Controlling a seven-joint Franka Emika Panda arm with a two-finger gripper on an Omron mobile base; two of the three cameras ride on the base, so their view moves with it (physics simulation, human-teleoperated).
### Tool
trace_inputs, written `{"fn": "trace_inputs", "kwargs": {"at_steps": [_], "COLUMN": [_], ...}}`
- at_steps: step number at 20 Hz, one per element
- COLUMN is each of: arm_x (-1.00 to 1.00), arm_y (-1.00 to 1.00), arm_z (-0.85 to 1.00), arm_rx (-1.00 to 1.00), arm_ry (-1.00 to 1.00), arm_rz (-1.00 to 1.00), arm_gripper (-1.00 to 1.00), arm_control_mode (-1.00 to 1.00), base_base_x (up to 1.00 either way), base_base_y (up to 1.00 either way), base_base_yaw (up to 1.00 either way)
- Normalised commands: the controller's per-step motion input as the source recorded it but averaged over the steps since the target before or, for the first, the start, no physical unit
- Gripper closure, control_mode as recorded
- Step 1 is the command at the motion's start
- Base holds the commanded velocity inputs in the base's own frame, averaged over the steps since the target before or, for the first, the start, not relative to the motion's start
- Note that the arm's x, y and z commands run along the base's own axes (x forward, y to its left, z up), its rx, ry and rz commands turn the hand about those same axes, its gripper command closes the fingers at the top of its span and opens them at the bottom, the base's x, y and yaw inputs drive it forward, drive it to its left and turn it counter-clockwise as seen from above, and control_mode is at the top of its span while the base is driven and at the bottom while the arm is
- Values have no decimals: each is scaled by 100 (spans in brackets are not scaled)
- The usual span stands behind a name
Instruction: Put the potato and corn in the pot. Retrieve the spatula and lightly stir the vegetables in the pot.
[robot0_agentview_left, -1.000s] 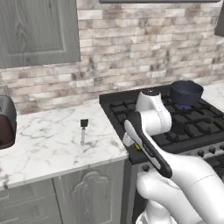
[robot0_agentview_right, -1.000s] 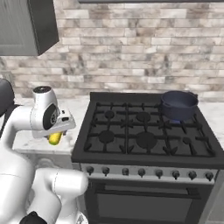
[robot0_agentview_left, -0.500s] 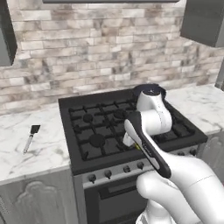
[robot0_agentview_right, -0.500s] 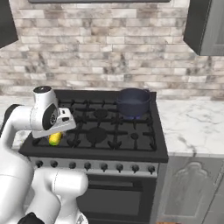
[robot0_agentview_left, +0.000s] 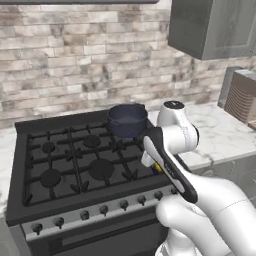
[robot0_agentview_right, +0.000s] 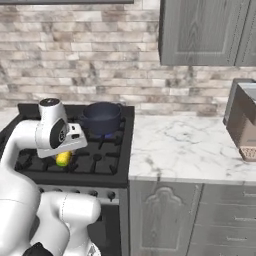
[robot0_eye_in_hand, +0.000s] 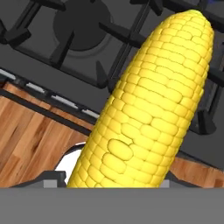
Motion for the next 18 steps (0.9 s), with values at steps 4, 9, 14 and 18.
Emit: {"fn": "trace_inputs", "kwargs": {"at_steps": [4,9,14,18], "arm_x": [0,0,0,0], "arm_y": [0,0,0,0], "arm_z": [0,0,0,0], "arm_rx": [0,0,0,0], "arm_ry": [0,0,0,0], "arm_rz": [0,0,0,0], "arm_gripper": [100,100,100,100], "arm_control_mode": [100,100,100,-100], "base_base_x": [47,87,21,0], "base_base_y": [-18,0,1,0], "base_base_yaw": [-2,-13,-5,0]}}
